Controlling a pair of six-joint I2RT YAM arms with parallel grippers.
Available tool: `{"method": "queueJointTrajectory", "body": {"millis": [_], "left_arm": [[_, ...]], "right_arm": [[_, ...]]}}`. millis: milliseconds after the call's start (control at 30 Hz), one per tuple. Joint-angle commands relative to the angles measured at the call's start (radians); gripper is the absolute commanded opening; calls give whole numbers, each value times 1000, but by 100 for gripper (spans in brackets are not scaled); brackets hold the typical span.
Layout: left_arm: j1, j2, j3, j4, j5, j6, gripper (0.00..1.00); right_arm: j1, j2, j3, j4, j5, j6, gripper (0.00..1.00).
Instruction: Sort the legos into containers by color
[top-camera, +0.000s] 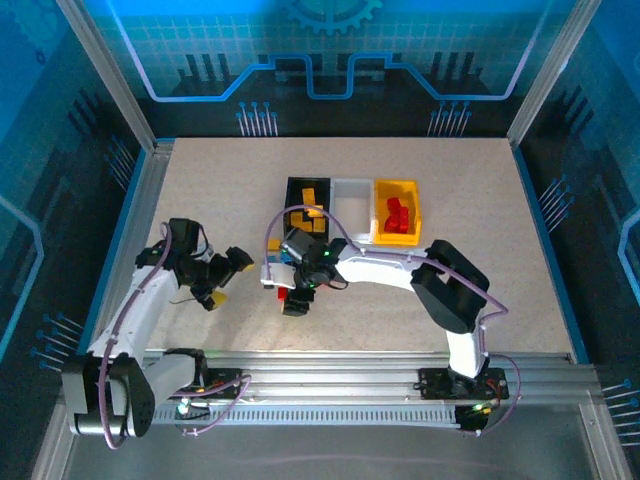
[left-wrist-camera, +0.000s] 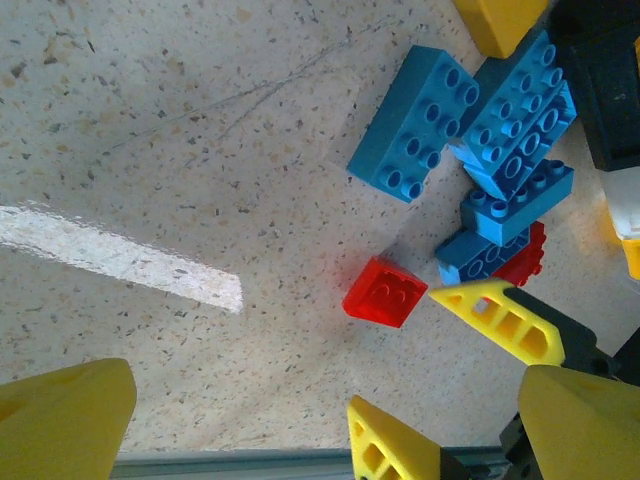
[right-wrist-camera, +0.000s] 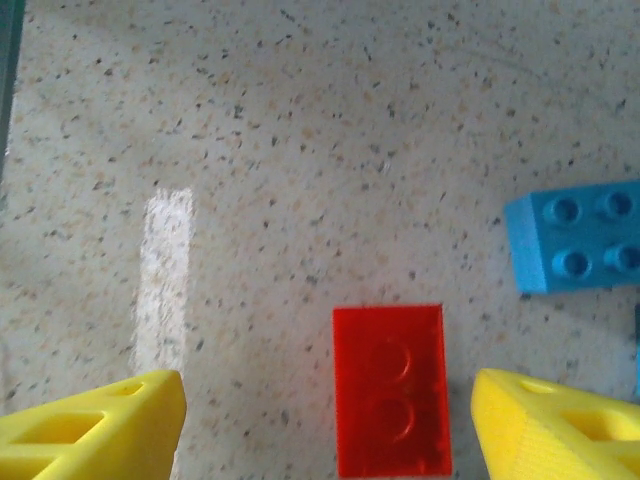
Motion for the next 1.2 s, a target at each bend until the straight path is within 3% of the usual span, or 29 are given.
{"method": "queueJointTrajectory", "body": {"millis": [0,200,300,467,667,800,1000,1167], "left_arm": [[12,-24,-18,-19,31,10,99],[12,-29,-41,-16,42,10,99],[12,-25,-47,-10,43,10,99],[12,-10,-38,-5,38,13,99],[-4,11,12,-51,-24,64,99],[-98,81,97,-93,-139,104,97],[-287,339,296,-125,-305,147,90],[-303,506,373,-99,-342,201,86]], "right_arm": [[15,54,52,-8,43,-32,77],[6,119,103,-87,51,-41,69],[-6,124,101,-105,34,-37,59],[-13,112,107,-113,27,-23,28],[-52,-49,51,-33,-2,109,19],[-176,-216,-49,25,-10,281,19],[-453,-385,-146,-20,41,508,17],[-619,-370,-141,-94,109,614,18]]}}
